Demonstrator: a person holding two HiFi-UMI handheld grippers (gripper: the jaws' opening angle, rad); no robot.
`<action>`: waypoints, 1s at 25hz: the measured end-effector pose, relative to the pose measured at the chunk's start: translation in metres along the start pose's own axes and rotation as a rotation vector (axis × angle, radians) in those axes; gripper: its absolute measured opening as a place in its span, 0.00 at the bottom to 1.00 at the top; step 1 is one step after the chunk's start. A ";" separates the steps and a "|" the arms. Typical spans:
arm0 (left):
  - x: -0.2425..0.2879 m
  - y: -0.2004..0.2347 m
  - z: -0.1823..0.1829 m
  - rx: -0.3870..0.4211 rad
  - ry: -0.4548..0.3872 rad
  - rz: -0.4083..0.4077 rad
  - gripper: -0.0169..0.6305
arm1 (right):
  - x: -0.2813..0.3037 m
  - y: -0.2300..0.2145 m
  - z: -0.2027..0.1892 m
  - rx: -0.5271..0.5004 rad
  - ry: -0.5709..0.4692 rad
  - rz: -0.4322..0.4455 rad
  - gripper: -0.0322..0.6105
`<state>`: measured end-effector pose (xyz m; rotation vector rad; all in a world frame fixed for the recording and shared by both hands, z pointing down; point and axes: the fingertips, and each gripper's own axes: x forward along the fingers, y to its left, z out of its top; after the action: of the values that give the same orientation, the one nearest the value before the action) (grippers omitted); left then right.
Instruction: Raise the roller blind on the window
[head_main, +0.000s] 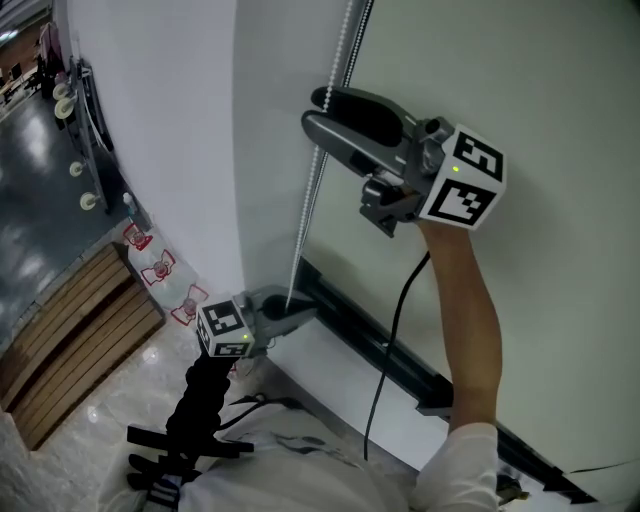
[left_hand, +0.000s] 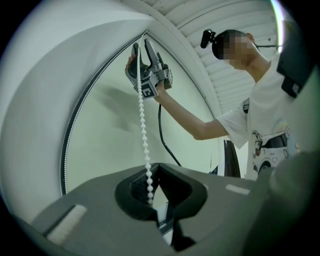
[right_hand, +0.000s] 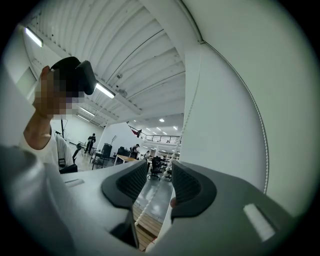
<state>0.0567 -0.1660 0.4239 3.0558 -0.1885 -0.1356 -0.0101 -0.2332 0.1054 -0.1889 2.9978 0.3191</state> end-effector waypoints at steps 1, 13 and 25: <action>0.001 0.000 0.001 -0.001 0.000 -0.002 0.02 | 0.002 -0.002 0.007 -0.006 -0.004 0.001 0.28; 0.000 0.000 0.000 -0.002 -0.001 -0.001 0.02 | 0.002 -0.014 0.036 -0.028 -0.049 -0.028 0.28; 0.003 -0.001 -0.002 -0.003 -0.003 0.001 0.02 | -0.005 -0.027 0.043 0.034 -0.114 -0.060 0.20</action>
<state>0.0596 -0.1652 0.4257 3.0528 -0.1898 -0.1405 0.0026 -0.2496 0.0591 -0.2476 2.8764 0.2640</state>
